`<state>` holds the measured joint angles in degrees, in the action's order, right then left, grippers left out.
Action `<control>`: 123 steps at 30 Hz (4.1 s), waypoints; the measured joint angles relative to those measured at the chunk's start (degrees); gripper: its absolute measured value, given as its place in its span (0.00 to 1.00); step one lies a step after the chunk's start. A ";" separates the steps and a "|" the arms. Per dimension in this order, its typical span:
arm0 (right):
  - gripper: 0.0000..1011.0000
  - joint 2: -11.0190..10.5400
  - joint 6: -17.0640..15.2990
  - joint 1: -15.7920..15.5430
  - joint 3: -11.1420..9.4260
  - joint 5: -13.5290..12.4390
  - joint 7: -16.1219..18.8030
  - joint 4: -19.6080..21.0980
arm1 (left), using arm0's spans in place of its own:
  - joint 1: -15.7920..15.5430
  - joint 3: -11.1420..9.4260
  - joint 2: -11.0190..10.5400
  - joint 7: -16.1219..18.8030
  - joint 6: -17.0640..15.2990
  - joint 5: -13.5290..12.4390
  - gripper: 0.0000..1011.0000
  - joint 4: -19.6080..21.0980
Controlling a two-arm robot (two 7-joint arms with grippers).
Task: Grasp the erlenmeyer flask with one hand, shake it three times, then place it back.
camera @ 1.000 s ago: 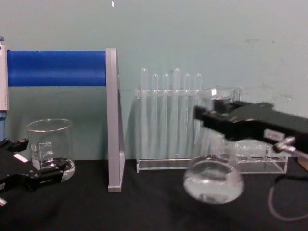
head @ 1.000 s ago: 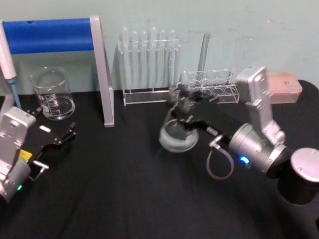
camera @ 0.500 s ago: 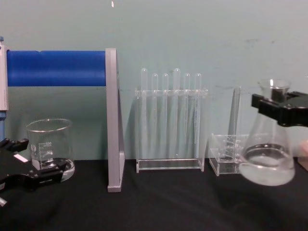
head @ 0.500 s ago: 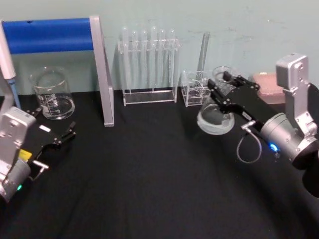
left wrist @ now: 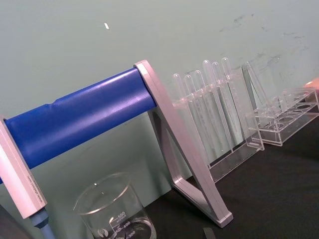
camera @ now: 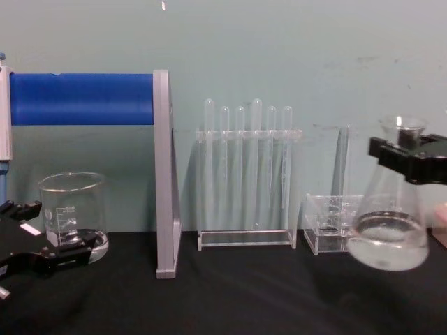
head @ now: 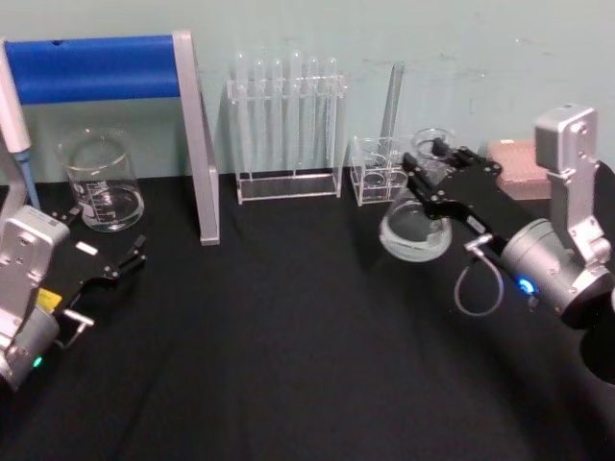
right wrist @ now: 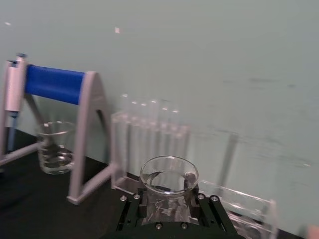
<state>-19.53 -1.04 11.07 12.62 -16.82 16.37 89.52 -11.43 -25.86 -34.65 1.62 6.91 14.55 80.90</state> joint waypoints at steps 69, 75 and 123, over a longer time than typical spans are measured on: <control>0.45 1.22 0.69 2.65 16.70 -2.95 9.40 -1.00 | 0.00 0.00 0.00 0.00 0.00 0.00 0.99 0.00; 0.45 1.47 1.77 2.55 16.95 -2.99 10.12 -2.64 | 0.00 0.00 0.00 0.00 0.00 -0.01 0.99 0.00; 0.45 2.76 1.58 1.95 17.26 -3.64 10.57 -6.92 | 0.00 0.00 0.00 0.00 0.00 0.00 0.99 0.00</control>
<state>-16.76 0.54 13.02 29.88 -20.46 26.94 82.60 -11.43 -25.86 -34.65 1.62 6.91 14.55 80.90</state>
